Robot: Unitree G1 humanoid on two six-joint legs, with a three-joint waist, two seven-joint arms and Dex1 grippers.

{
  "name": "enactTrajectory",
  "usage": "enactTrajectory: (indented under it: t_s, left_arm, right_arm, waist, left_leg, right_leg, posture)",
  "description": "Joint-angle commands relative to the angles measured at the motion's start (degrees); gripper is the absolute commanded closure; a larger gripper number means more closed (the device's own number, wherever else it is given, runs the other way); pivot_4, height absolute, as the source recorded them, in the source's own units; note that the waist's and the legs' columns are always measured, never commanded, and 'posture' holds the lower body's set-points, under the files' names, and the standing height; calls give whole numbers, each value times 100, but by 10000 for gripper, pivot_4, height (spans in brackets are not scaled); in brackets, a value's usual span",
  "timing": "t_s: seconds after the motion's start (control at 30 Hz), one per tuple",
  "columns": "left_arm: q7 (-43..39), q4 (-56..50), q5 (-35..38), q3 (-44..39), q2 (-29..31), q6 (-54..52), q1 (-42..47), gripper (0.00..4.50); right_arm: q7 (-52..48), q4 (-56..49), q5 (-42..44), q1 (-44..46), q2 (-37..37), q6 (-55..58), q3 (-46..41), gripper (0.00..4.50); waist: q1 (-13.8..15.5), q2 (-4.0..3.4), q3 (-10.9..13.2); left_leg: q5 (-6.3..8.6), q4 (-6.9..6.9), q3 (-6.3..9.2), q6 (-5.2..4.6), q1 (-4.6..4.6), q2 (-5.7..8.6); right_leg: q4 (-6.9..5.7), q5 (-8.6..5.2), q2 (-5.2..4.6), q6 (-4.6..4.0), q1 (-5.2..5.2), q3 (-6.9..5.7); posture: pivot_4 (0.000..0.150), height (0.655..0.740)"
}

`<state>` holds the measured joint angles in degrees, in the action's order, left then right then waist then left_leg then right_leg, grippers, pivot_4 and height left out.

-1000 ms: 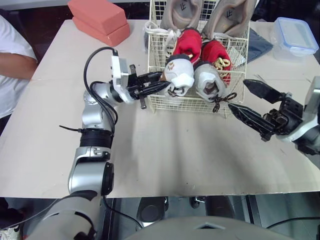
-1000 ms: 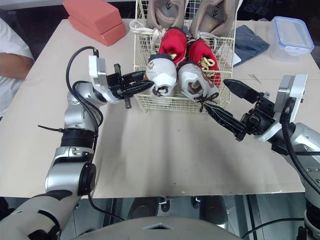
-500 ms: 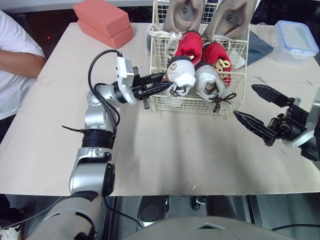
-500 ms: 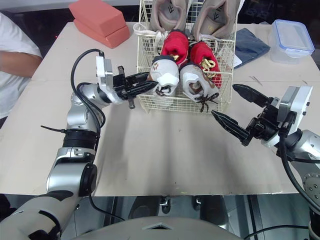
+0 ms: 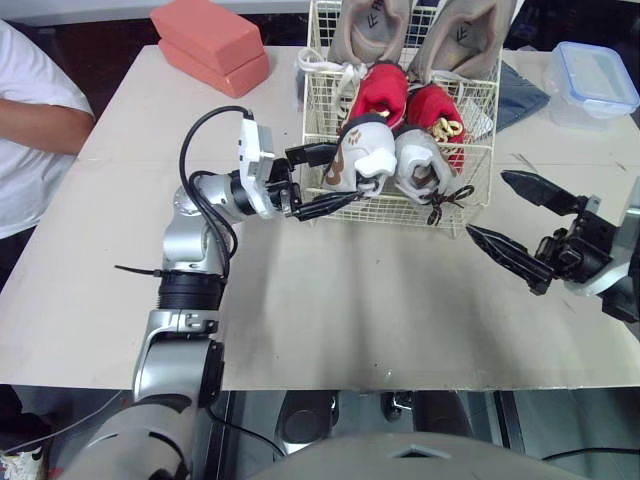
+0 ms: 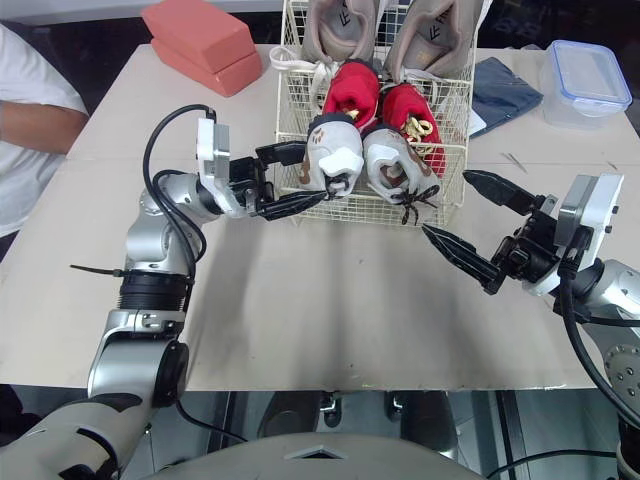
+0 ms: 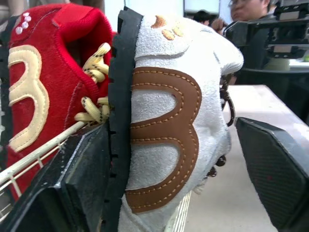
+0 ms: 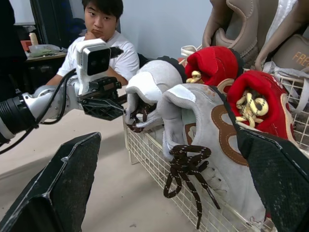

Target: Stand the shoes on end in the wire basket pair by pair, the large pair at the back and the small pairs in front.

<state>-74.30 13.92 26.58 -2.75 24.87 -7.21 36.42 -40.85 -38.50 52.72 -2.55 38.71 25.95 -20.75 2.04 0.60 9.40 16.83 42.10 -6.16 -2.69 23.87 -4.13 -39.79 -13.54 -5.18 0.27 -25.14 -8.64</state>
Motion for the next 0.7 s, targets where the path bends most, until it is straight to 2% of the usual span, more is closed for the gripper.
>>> enactTrajectory:
  t_s: [0.03, 0.2, 0.37, 0.5, 0.7]
  left_arm:
    - [274, -617, 30, -57, 190, -192, -209, 1037]
    - [768, -1418, 313, -430, 230, -138, -422, 1037]
    - [1294, -1633, 468, -783, 70, 181, -344, 1037]
    - [1378, -1789, 600, -824, 116, 115, -394, 1037]
    - [1752, -2343, 1434, -1345, 607, -1012, -849, 1037]
  right_arm:
    - [-53, -74, 41, 5, -14, -133, -94, 0]
    - [-100, 9, 50, 32, -12, -135, -85, 0]
    - [-197, 171, 29, 145, -4, -135, -29, 0]
    - [-258, 262, -3, 236, -12, -131, 17, 0]
    - [-380, 363, -105, 62, -39, -197, -95, 0]
  waist:
    - [-3, 0, 3]
    - [-29, 4, 12]
    - [-35, 5, 12]
    - [-37, 6, 13]
    - [-110, 7, 16]
  left_leg:
    - [0, -3, -1, 0, 0, 0]
    - [-1, -11, -5, 3, 5, -2]
    - [-1, -11, -5, 2, 6, -1]
    - [-1, -11, -4, 2, 6, -1]
    - [-2, -12, -5, 4, 6, -2]
  right_leg:
    - [2, 0, 1, 0, -1, 1]
    - [7, 0, 3, -1, -8, 6]
    - [9, 0, 2, 0, -7, 5]
    - [8, 0, 2, 0, -7, 4]
    - [9, 0, 3, 0, -8, 5]
  posture:
    - [1500, 6860]
    - [1500, 6860]
    - [1500, 6860]
    - [1500, 6860]
    - [1500, 6860]
